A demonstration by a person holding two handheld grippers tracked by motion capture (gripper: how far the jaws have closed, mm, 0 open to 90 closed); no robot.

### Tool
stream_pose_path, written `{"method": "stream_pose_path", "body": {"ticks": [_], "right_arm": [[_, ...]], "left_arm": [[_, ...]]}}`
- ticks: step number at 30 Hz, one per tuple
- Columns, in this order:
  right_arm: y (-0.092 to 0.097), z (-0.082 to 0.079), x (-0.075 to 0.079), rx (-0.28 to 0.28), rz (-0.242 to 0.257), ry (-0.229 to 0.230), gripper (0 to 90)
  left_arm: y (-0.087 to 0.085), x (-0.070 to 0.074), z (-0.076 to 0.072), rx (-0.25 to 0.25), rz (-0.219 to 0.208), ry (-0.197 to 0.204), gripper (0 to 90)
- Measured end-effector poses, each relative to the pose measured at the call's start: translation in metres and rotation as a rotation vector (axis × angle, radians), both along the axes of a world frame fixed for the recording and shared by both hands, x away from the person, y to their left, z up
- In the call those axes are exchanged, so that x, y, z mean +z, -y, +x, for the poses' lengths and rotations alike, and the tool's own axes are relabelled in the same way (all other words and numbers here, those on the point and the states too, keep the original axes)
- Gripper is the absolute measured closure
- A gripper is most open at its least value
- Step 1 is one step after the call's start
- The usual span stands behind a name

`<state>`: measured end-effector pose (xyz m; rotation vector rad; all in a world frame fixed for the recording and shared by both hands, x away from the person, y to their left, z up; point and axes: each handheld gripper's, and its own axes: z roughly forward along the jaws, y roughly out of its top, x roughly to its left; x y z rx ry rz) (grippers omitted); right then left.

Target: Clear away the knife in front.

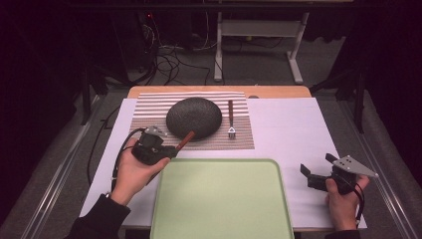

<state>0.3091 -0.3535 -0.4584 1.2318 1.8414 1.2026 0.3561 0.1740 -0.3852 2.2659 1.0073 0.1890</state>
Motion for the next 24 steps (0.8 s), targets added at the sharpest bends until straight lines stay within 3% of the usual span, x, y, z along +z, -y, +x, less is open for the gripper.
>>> {"method": "stream_pose_path", "body": {"ticks": [14,24], "right_arm": [[0.000,0.000,0.000,-0.001,-0.001,-0.004,0.6],[0.000,0.000,0.000,0.002,-0.005,-0.003,0.8]], "left_arm": [[0.025,-0.010,-0.028,-0.070,-0.005,-0.022,73.9],[0.032,-0.023,-0.042,-0.075,-0.023,-0.059,73.8]]}}
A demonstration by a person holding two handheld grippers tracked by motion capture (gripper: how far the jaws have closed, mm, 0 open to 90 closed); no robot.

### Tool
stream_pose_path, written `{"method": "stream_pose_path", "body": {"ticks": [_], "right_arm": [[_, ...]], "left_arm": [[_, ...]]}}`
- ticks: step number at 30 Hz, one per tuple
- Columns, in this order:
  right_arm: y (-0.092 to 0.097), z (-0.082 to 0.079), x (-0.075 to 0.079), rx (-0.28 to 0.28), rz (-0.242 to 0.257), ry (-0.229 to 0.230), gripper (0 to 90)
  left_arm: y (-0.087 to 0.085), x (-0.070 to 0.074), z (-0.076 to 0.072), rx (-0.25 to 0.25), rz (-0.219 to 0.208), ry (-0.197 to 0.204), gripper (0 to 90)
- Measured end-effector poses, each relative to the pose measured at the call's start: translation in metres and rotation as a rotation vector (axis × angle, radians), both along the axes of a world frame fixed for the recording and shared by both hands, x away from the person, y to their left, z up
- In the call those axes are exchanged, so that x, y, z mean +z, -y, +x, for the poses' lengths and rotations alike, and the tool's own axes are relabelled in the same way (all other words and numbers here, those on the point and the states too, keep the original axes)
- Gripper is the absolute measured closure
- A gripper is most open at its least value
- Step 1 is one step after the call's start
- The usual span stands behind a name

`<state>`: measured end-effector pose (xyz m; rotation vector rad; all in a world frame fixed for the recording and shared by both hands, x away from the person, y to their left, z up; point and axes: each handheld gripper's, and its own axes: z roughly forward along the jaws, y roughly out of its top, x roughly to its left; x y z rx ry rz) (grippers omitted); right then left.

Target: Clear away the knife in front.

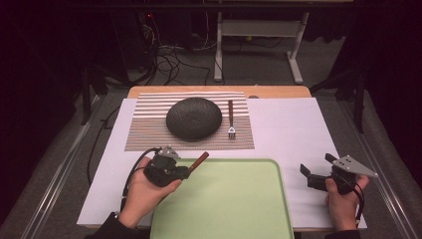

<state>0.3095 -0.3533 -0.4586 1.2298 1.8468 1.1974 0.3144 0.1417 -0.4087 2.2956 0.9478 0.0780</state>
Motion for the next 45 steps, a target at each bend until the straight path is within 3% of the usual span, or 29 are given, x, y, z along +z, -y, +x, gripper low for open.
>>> {"method": "stream_pose_path", "body": {"ticks": [13,33,38,40,43,45], "right_arm": [[0.000,0.000,0.000,-0.001,-0.002,0.000,0.8],[-0.001,0.000,0.000,-0.004,-0.003,-0.005,0.9],[-0.001,0.000,0.000,-0.003,-0.005,-0.005,1.0],[-0.001,0.000,0.000,-0.004,-0.002,-0.003,1.2],[-0.001,0.000,0.000,-0.006,-0.001,-0.004,1.2],[-0.001,0.000,0.000,-0.004,-0.004,-0.003,1.2]], "left_arm": [[0.008,-0.025,-0.008,0.004,-0.008,-0.049,73.8],[0.007,-0.044,-0.011,0.034,0.012,-0.076,73.5],[0.006,-0.046,-0.011,0.034,0.002,-0.072,72.4],[0.005,-0.043,-0.011,0.052,-0.012,-0.054,65.8],[0.002,-0.038,-0.009,0.049,-0.052,-0.036,64.2],[0.003,-0.035,-0.009,0.020,-0.076,-0.033,66.8]]}}
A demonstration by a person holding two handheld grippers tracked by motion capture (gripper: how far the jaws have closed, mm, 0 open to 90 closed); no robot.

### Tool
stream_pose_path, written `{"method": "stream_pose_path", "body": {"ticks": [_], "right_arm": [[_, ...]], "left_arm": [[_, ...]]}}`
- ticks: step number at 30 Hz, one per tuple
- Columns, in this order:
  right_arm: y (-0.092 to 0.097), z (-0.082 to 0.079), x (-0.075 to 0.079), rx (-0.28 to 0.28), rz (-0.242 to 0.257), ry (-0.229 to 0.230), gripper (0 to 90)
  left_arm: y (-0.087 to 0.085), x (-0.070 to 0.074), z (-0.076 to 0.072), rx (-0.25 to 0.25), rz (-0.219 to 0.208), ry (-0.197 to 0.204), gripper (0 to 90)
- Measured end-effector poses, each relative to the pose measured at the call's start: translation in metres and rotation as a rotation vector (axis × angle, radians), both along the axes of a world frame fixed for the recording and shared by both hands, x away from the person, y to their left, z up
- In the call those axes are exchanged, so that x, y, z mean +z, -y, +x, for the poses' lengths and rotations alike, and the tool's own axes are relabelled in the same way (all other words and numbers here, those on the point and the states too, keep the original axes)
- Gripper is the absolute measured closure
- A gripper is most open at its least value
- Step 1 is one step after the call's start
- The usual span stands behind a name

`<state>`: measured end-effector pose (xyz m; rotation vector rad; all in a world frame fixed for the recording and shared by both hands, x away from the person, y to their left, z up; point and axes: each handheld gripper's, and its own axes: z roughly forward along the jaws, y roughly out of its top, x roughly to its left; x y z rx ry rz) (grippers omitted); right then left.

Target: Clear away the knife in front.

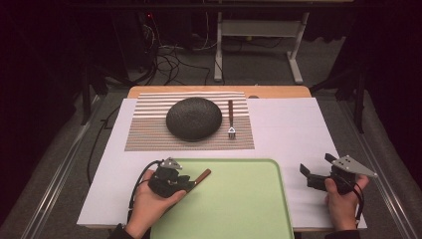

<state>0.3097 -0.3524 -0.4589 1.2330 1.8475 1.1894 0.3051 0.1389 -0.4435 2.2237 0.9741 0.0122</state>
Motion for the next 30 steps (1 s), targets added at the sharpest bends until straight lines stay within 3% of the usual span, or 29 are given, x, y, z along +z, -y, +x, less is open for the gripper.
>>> {"method": "stream_pose_path", "body": {"ticks": [3,4,9,14,19,30], "right_arm": [[0.000,0.000,0.000,-0.001,-0.002,-0.001,1.2],[0.000,0.000,0.000,-0.001,-0.002,-0.001,1.3],[-0.001,0.000,0.000,-0.003,-0.004,-0.001,1.3],[-0.001,0.000,0.000,-0.003,-0.003,-0.001,1.3],[-0.001,0.000,0.000,-0.004,-0.005,-0.002,1.3],[-0.001,0.000,0.000,-0.008,-0.013,-0.003,1.3]], "left_arm": [[0.006,0.001,-0.001,-0.048,0.005,0.002,85.0],[0.009,0.001,0.000,-0.065,0.006,0.001,86.6],[0.028,-0.006,0.002,-0.102,0.044,-0.005,86.8],[0.037,-0.013,0.005,-0.093,0.104,0.008,86.8],[0.026,-0.013,0.008,-0.061,0.114,0.017,86.9],[-0.009,-0.015,0.004,0.002,0.093,0.011,86.9]]}}
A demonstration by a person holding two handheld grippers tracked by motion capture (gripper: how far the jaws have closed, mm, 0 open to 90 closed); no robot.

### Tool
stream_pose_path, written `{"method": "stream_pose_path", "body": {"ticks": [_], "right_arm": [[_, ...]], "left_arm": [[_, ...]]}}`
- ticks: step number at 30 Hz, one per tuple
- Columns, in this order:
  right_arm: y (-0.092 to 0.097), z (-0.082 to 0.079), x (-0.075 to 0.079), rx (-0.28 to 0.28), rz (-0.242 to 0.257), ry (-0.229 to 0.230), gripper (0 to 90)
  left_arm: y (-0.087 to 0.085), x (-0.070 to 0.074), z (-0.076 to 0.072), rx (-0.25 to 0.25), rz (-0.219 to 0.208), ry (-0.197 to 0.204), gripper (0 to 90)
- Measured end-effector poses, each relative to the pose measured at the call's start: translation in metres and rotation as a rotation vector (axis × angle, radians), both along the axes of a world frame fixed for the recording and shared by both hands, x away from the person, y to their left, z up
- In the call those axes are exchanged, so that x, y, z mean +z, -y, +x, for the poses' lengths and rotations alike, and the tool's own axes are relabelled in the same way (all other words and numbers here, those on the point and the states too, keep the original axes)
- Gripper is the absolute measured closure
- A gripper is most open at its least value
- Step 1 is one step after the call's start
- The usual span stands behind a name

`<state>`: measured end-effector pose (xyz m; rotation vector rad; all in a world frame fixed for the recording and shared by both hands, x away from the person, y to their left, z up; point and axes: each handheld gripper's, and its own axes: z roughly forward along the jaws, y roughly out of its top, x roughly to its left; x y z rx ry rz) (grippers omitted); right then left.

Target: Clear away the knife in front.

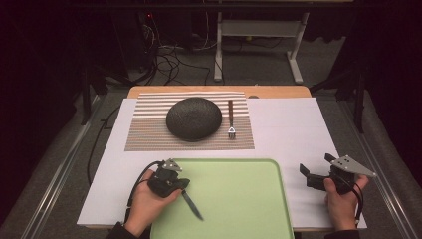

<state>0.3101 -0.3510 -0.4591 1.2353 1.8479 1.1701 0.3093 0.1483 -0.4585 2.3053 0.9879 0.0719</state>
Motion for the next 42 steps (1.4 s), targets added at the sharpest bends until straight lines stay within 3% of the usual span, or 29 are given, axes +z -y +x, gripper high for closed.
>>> {"method": "stream_pose_path", "body": {"ticks": [14,21,25,28,29,31,35,40,42], "right_arm": [[-0.001,0.000,0.000,-0.008,-0.003,0.000,1.3],[0.000,0.000,0.000,-0.007,-0.001,0.004,1.3],[0.001,0.000,0.000,-0.002,0.008,0.008,1.3],[0.001,0.000,0.000,0.001,0.011,0.011,1.3],[0.001,0.000,0.000,0.001,0.010,0.011,1.3],[0.001,-0.001,0.000,0.000,0.009,0.012,1.2],[0.001,0.000,0.000,0.004,0.010,0.011,1.2],[0.001,0.000,0.000,0.005,0.017,0.013,1.2],[0.002,-0.001,0.001,0.010,0.021,0.015,0.6]], "left_arm": [[-0.037,-0.003,-0.006,0.060,-0.020,0.015,86.9],[-0.048,-0.007,-0.008,0.076,-0.058,0.018,86.9],[-0.048,-0.008,-0.011,0.086,-0.064,0.057,86.8],[-0.054,-0.007,-0.014,0.061,-0.128,0.100,85.7],[-0.057,-0.006,-0.015,0.064,-0.143,0.122,77.7],[-0.063,-0.001,-0.018,0.059,-0.180,0.153,72.1],[-0.077,0.006,-0.022,0.099,-0.237,0.229,55.9],[-0.093,0.012,-0.025,0.135,-0.272,0.306,36.8],[-0.099,0.013,-0.025,0.142,-0.291,0.319,30.5]]}}
